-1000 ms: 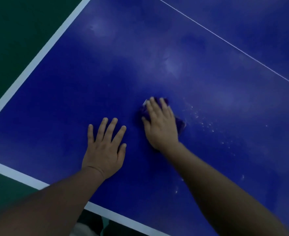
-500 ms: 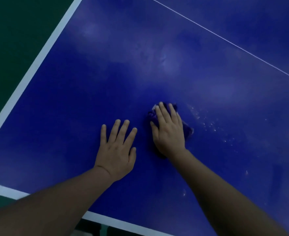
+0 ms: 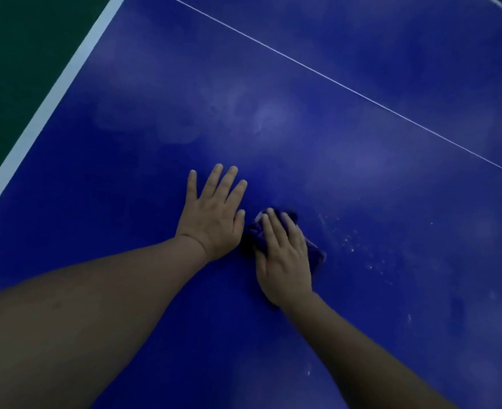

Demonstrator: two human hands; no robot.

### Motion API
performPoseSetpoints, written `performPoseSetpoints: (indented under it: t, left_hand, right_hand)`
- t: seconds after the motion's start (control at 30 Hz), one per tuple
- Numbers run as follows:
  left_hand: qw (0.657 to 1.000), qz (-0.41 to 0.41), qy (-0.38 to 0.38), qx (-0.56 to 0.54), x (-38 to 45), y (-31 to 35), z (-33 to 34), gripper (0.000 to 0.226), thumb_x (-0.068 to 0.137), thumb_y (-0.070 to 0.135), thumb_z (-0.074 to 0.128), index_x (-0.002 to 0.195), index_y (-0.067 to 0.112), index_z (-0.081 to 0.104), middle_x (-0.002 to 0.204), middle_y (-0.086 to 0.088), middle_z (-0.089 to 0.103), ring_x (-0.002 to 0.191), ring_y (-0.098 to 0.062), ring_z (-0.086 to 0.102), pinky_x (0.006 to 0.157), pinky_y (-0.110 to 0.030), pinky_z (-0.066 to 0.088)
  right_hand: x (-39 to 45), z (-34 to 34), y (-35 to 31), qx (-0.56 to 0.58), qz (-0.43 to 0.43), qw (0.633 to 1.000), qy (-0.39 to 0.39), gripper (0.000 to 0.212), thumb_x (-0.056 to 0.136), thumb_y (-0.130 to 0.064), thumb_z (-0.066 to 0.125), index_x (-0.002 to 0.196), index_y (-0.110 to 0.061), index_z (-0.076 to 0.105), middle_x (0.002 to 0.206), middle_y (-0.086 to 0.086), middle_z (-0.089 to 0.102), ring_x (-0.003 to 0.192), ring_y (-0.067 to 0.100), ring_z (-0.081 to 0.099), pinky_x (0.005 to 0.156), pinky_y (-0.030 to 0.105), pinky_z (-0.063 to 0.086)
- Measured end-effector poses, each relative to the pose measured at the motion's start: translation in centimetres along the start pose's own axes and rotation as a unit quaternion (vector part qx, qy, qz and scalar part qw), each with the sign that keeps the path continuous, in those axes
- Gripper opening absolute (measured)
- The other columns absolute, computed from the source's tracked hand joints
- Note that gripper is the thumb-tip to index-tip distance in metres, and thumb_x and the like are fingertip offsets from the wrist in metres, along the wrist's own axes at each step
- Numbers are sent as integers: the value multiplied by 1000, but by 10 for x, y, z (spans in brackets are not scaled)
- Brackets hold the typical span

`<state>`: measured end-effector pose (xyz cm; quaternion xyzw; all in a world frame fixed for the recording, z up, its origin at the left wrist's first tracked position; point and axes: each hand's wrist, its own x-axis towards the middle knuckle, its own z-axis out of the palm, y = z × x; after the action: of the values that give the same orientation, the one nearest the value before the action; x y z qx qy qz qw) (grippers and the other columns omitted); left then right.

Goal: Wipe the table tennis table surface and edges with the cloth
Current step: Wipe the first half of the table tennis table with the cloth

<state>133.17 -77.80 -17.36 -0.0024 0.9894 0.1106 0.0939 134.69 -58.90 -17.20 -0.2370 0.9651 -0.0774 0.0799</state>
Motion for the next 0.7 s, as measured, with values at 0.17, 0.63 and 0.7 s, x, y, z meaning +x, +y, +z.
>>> performPoseSetpoints:
  t: [0.17, 0.63, 0.7]
  left_hand:
    - [1000, 18, 12, 19, 48, 12, -4, 62, 101, 45, 20, 160, 22, 16, 169, -6, 0, 155, -27, -8, 121, -62, -5]
    - [999, -33, 27, 30, 155, 27, -6, 63, 101, 46, 17, 160, 24, 15, 169, -6, 1, 155, -26, -8, 119, -62, -9]
    - [998, -44, 29, 24, 158, 24, -3, 65, 99, 48, 11, 160, 24, 12, 169, -7, 1, 155, -26, -8, 119, -62, -8]
  right_hand:
    - [75, -15, 45, 15, -33, 999, -10, 65, 96, -35, 36, 153, -4, 35, 160, 11, 34, 152, 29, 21, 124, 49, 17]
    - [98, -22, 70, 29, -25, 999, 16, 62, 99, -39, 35, 153, -9, 36, 161, 5, 34, 152, 24, 20, 125, 44, 15]
    - [131, -28, 82, 42, -45, 998, 6, 63, 97, -38, 36, 152, -8, 38, 160, 6, 35, 152, 27, 21, 124, 47, 18]
